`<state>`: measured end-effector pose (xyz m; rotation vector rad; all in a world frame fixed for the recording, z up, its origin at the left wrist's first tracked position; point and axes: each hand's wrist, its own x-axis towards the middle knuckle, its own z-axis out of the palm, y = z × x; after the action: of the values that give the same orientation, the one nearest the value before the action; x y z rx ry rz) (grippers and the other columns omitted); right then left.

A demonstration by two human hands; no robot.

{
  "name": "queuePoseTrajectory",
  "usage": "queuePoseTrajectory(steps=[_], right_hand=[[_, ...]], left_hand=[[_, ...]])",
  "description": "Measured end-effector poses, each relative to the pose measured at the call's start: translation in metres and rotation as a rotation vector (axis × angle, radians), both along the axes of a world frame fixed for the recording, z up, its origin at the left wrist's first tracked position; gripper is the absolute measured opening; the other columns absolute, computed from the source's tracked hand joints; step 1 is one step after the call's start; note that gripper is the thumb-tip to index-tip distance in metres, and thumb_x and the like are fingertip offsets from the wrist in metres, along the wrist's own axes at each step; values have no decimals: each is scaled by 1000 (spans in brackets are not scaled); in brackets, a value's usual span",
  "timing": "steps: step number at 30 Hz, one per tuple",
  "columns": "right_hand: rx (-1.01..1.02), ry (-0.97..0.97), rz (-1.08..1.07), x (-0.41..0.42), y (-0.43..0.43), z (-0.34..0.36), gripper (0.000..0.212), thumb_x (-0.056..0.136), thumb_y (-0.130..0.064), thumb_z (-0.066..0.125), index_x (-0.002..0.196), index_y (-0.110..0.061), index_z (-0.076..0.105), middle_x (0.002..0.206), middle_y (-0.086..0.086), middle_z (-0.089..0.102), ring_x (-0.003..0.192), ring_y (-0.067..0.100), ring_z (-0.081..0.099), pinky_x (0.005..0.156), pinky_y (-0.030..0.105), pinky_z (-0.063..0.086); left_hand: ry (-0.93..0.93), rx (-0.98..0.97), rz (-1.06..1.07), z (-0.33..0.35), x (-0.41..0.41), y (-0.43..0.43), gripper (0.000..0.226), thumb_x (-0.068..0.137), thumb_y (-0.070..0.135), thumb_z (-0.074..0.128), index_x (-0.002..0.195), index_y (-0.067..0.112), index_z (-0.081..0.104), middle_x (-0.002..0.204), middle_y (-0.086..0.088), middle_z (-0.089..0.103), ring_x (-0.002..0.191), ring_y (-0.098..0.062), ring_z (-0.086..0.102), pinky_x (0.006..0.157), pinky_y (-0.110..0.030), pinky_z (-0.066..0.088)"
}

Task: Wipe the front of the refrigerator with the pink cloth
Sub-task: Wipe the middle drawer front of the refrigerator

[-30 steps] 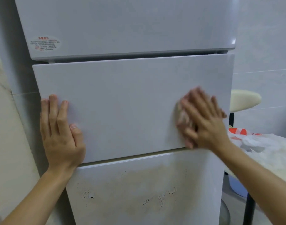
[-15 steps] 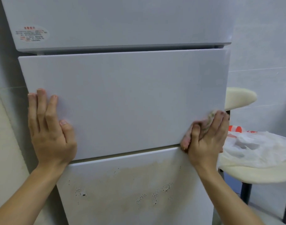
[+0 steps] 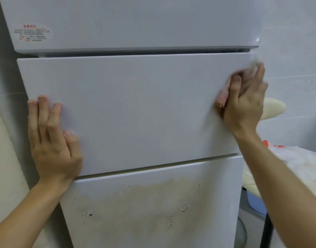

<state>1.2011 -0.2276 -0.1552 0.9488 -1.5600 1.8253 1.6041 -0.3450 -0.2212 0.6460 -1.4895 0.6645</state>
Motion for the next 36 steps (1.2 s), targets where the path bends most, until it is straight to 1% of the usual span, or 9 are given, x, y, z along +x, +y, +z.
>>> queuePoseTrajectory(steps=[3, 6, 11, 16, 19, 24, 28, 31, 36], right_hand=[[41, -92, 16, 9, 4, -85, 80, 102, -64, 32, 167, -19, 15, 164, 14, 32, 147, 30, 35, 120, 40, 27], [108, -84, 17, 18, 8, -129, 84, 102, -61, 31, 167, -14, 8, 168, 17, 22, 153, 32, 25, 127, 55, 23], [52, 164, -143, 15, -8, -68, 78, 107, -49, 34, 165, 0, 16, 173, 22, 13, 162, 37, 9, 131, 55, 7], [19, 219, -191, 48, -20, -51, 73, 110, -47, 29, 165, 0, 17, 173, 23, 12, 161, 42, 7, 130, 60, 6], [55, 289, -190, 103, -32, -75, 75, 110, -51, 27, 164, -1, 22, 171, 26, 16, 160, 45, 11, 129, 61, 9], [127, 490, -143, 212, -61, -105, 70, 108, -48, 40, 162, -7, 25, 169, 25, 21, 159, 45, 15, 130, 60, 11], [269, 766, -86, 301, -80, -111, 83, 101, -52, 50, 167, -16, 14, 175, 16, 4, 162, 35, 0, 132, 51, -2], [349, 912, -126, 342, -88, -111, 82, 106, -56, 39, 168, -18, 3, 176, 12, -4, 163, 30, -6, 133, 48, -2], [242, 963, -59, 318, -77, -102, 59, 110, -43, 38, 166, -24, 29, 174, 7, 17, 163, 24, 10, 133, 45, 9]], left_hand=[[12, 1, -2, 0, -1, 0, 54, 102, 5, 35, 155, -4, 36, 167, -23, 28, 158, -43, 18, 125, -62, 26], [22, 8, -4, 1, -2, 3, 55, 101, 5, 35, 156, -2, 35, 168, -21, 27, 159, -41, 17, 125, -61, 25], [15, 34, -15, 1, 0, 5, 57, 101, 6, 35, 157, -1, 33, 169, -21, 25, 160, -41, 16, 126, -62, 23], [-19, 52, -72, 3, 6, 6, 58, 100, 7, 38, 157, -3, 34, 169, -21, 22, 162, -29, 8, 130, -55, 16], [-12, 64, -106, 3, 8, 6, 58, 99, 5, 41, 156, -4, 34, 169, -22, 21, 162, -30, 9, 131, -51, 14], [-43, 97, -126, 4, 17, 8, 59, 100, 6, 43, 157, -2, 34, 170, -19, 17, 161, -32, 9, 132, -41, 10], [-93, 80, -139, 6, 37, 3, 58, 101, 9, 40, 158, -3, 33, 170, -14, 16, 161, -30, 10, 132, -40, 9], [-40, 54, -90, 8, 61, 0, 58, 102, 11, 37, 158, -4, 32, 170, -12, 17, 161, -29, 10, 132, -45, 10], [-8, 120, 44, -2, 82, -14, 63, 102, 15, 36, 163, 5, 25, 173, -9, 13, 162, -21, 3, 132, -48, 5]])
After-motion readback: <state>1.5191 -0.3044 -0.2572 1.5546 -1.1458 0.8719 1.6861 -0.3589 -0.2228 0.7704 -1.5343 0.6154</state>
